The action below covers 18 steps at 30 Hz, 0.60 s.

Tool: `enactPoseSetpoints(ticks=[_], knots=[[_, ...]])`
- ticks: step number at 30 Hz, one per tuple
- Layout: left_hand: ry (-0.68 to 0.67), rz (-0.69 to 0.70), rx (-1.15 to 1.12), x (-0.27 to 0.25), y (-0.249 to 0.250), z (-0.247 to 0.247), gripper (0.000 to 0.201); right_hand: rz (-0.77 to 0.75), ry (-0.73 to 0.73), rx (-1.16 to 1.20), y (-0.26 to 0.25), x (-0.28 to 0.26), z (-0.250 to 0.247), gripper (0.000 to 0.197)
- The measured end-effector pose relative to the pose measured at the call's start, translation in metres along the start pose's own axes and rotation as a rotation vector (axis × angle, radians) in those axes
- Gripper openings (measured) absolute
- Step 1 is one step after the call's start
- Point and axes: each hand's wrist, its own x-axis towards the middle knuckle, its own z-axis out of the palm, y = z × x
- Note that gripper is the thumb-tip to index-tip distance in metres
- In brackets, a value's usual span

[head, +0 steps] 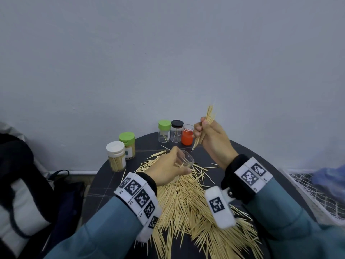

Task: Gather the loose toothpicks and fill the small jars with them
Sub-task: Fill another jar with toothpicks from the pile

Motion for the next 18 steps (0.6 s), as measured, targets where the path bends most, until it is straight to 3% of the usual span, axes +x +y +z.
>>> enactPoseSetpoints(ticks=[3,7,18], knots=[[0.013,0.035,-0.094,-0.001,0.003,-0.001,0.04,-0.02,0.01,-0.193,0.023,-0.01,0.002,0.023],[0.046,0.097,-0.136,-0.001,0.005,-0.003,0.058,-0.011,-0.021,-0.22,0.044,-0.025,-0.002,0.022],[0.052,0.059,-0.081,0.0,0.003,-0.003,0.045,-0.039,-0.034,-0.268,0.042,-0.026,-0.009,0.027]])
